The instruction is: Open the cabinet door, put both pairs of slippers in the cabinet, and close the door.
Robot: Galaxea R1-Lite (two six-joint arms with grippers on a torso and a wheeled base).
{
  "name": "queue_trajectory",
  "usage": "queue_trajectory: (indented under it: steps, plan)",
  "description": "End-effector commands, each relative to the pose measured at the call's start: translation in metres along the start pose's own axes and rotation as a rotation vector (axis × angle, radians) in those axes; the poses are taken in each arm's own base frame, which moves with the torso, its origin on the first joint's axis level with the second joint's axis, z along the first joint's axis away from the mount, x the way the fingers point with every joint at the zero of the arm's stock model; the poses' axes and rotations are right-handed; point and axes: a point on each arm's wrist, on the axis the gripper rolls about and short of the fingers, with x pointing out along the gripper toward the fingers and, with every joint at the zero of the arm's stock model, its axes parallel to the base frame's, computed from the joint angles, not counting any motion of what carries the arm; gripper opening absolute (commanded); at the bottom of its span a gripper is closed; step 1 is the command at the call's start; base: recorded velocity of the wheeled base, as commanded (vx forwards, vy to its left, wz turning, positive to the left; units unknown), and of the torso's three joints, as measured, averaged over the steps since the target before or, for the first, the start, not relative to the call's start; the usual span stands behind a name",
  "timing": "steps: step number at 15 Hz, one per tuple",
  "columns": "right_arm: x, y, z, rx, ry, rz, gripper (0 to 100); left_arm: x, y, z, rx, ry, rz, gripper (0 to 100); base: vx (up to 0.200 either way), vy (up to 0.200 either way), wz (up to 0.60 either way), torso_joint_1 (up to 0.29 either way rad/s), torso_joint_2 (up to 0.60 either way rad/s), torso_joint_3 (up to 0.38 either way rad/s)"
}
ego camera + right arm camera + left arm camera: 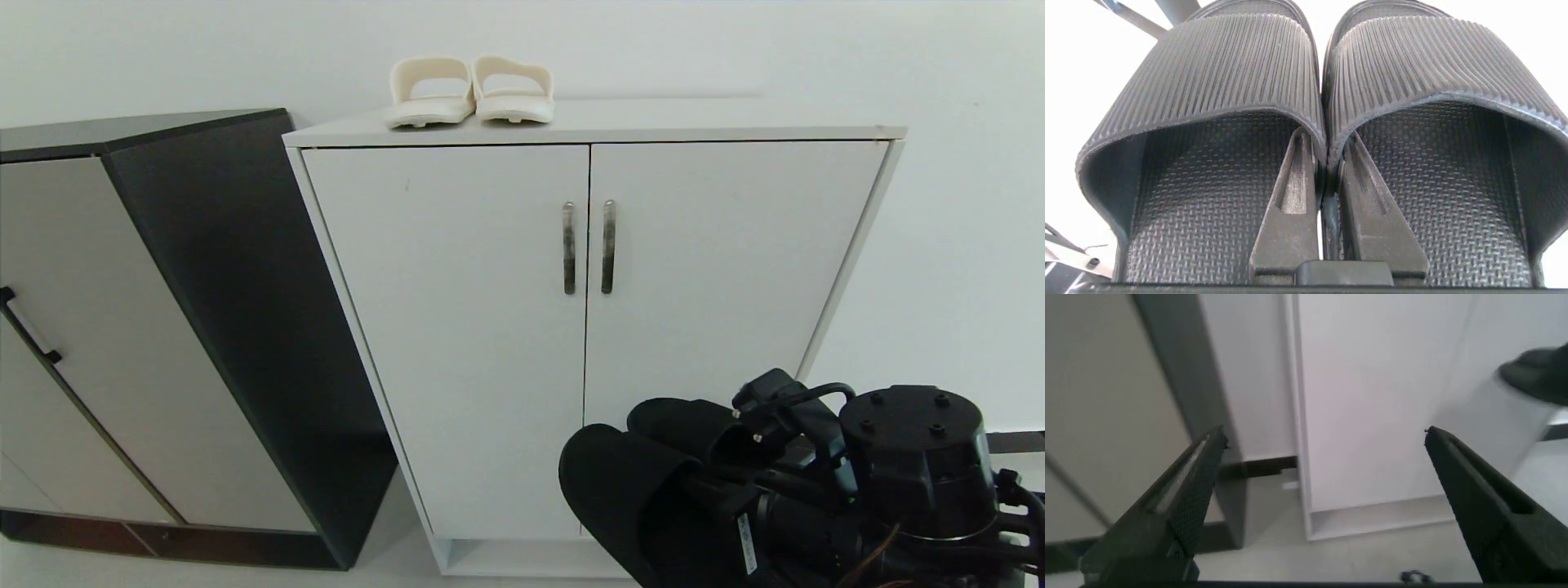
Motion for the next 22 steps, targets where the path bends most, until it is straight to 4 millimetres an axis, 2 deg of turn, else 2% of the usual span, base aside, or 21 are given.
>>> queue_trajectory:
  steps: [1, 2, 4, 5, 8, 9, 10, 12, 15, 17, 18, 22]
  plan:
    - [0.001, 0.000, -0.002, -0.002, 0.011, -0.002, 0, 0.040, 0.005, 0.048, -0.037, 0.070, -0.108, 100, 0.000, 0.000, 0.00, 0.002, 0.06, 0.046]
    - [0.002, 0.000, -0.002, -0.002, 0.011, -0.002, 0, 0.064, 0.005, 0.061, -0.031, 0.045, -0.236, 100, 0.000, 0.000, 0.00, 0.002, 0.04, 0.051]
    - [0.003, 0.000, -0.003, -0.001, 0.014, -0.001, 0, 0.095, 0.001, 0.074, -0.035, 0.082, -0.358, 100, 0.000, 0.000, 0.00, 0.000, 0.00, 0.000]
    - [0.003, 0.000, -0.002, -0.001, 0.014, -0.001, 0, 0.114, -0.011, 0.085, -0.032, 0.108, -0.471, 100, 0.000, 0.000, 0.00, 0.000, 0.00, 0.000]
    - [0.003, 0.001, -0.001, 0.000, 0.006, 0.004, 0, 0.150, -0.043, 0.105, -0.012, 0.104, -0.642, 100, 0.000, 0.000, 0.00, 0.000, 0.00, 0.000]
    - [0.004, 0.001, -0.001, 0.001, 0.001, 0.004, 0, 0.154, -0.047, 0.108, -0.012, 0.094, -0.646, 100, 0.000, 0.000, 0.00, 0.000, 0.00, 0.000]
    - [0.006, 0.001, -0.001, 0.004, -0.011, 0.003, 0, 0.173, -0.069, 0.118, -0.016, 0.068, -0.675, 100, 0.000, 0.000, 0.00, 0.000, 0.00, 0.000]
    - [0.008, 0.001, -0.002, 0.004, -0.011, 0.003, 0, 0.191, -0.096, 0.131, -0.008, 0.056, -0.726, 100, 0.000, 0.000, 0.00, 0.000, 0.00, 0.000]
    - [0.009, 0.001, -0.002, 0.004, -0.008, 0.003, 0, 0.229, -0.138, 0.153, -0.008, 0.020, -0.785, 100, 0.000, 0.000, 0.00, 0.000, 0.00, 0.000]
    - [0.009, 0.001, -0.002, 0.004, -0.008, 0.003, 0, 0.244, -0.152, 0.158, -0.027, 0.020, -0.825, 100, 0.000, 0.000, 0.00, 0.000, 0.00, 0.000]
    - [0.008, 0.001, -0.003, 0.004, -0.008, 0.003, 0, 0.258, -0.164, 0.163, -0.034, 0.013, -0.898, 100, 0.000, 0.000, 0.00, 0.000, 0.00, 0.000]
    - [0.008, 0.001, -0.003, 0.003, -0.005, 0.002, 0, 0.269, -0.175, 0.178, -0.148, 0.078, -1.036, 100, 0.000, 0.000, 0.00, 0.000, 0.00, 0.000]
